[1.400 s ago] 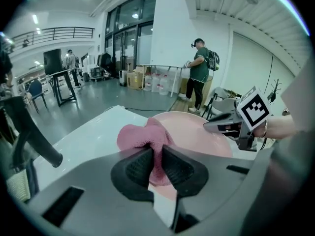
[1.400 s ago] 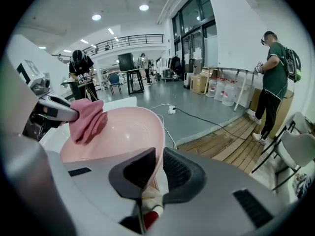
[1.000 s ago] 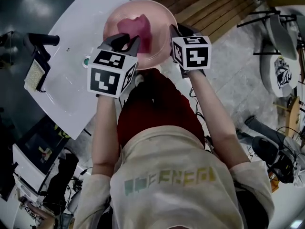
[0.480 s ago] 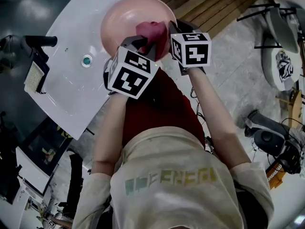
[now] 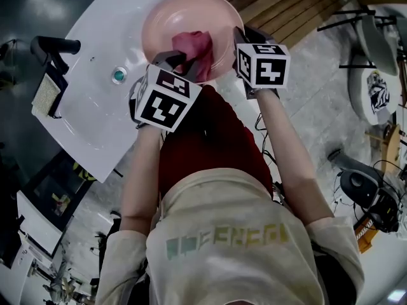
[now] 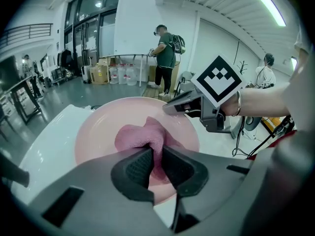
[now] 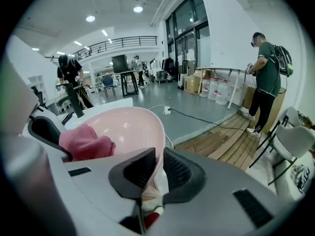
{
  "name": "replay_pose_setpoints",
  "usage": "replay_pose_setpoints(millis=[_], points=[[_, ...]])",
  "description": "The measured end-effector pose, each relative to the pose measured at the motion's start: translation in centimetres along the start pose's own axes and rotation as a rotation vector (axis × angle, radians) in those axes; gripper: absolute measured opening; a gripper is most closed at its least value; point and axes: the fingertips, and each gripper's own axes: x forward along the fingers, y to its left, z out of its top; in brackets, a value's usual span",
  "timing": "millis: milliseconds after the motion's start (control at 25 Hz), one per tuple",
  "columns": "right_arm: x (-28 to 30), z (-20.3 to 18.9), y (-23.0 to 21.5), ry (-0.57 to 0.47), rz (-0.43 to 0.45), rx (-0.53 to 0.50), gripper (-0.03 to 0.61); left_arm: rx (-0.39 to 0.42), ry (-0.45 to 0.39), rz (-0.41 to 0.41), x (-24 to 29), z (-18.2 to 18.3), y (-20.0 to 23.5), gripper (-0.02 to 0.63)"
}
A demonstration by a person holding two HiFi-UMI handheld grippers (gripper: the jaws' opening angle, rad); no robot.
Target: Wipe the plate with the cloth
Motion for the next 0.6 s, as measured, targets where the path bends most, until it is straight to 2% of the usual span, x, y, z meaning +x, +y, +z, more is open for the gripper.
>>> replay_pose_setpoints(millis=[600], points=[[-0.6,-0.2,0.1,-0.003,-0.012,-0.014,0.072,-0.051,0.014,0.097,-2.8,-2.1,4.0,0.06]])
